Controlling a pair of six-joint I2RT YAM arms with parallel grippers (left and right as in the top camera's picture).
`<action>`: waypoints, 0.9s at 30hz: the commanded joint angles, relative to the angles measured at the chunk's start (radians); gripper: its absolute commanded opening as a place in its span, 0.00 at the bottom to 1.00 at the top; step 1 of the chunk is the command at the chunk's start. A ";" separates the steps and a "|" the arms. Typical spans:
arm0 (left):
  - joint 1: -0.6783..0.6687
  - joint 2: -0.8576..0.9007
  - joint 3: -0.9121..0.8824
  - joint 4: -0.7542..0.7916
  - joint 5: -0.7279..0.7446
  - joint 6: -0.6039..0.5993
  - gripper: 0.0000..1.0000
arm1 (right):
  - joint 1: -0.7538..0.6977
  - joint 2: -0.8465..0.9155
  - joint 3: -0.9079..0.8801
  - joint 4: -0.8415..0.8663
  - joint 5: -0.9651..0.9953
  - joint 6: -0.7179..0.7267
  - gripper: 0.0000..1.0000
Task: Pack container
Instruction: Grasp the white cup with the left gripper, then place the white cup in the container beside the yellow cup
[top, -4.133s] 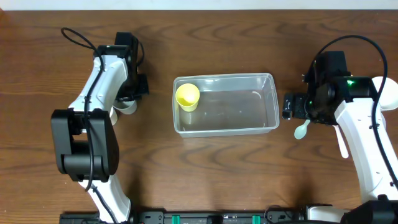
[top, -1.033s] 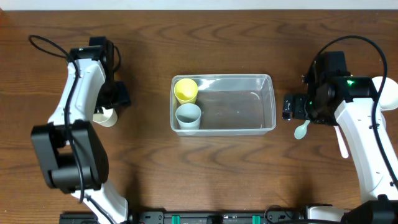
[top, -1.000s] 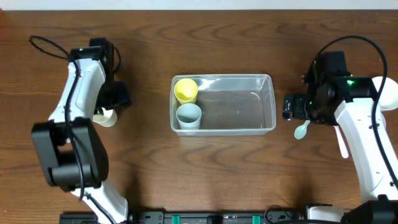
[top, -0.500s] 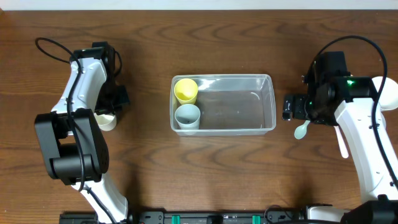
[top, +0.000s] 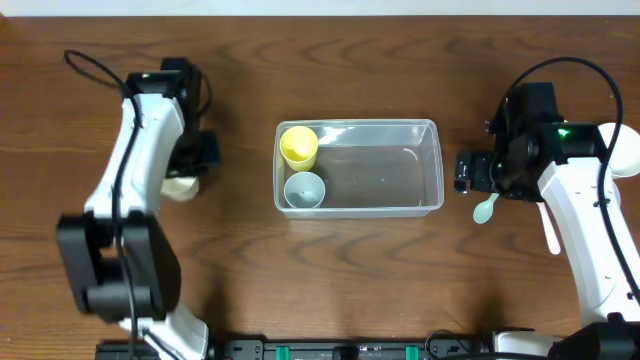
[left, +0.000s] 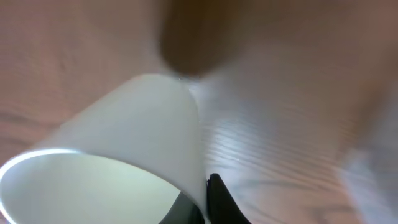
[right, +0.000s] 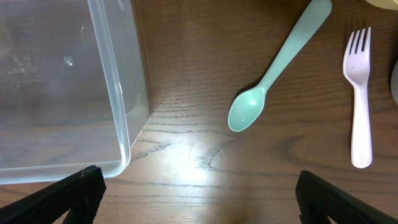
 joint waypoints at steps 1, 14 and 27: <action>-0.129 -0.156 0.119 -0.009 0.021 0.019 0.06 | -0.011 0.001 -0.001 0.009 0.006 -0.011 0.99; -0.521 -0.047 0.386 -0.038 0.124 0.107 0.06 | -0.011 0.001 -0.001 0.012 0.006 -0.011 0.99; -0.617 0.190 0.386 0.027 0.163 0.221 0.06 | -0.011 0.001 -0.001 0.012 0.006 -0.011 0.99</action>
